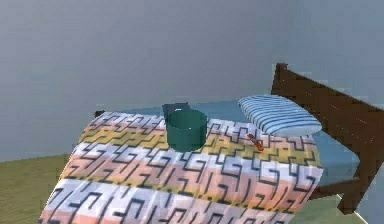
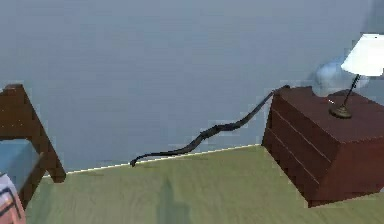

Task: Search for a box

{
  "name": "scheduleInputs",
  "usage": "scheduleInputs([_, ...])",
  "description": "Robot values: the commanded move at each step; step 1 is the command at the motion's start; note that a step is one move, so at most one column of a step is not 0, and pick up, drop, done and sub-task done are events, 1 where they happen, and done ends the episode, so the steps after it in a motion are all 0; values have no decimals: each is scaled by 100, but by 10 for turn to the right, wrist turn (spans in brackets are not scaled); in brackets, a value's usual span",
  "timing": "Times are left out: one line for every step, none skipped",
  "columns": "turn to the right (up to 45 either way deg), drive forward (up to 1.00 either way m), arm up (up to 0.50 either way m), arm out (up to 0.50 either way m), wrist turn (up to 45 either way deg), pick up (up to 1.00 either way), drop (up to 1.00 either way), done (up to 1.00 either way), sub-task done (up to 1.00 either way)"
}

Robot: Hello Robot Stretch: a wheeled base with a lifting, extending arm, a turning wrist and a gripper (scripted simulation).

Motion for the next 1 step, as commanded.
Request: scheduleInputs([0,0,0,0,0,0,0,100,0])
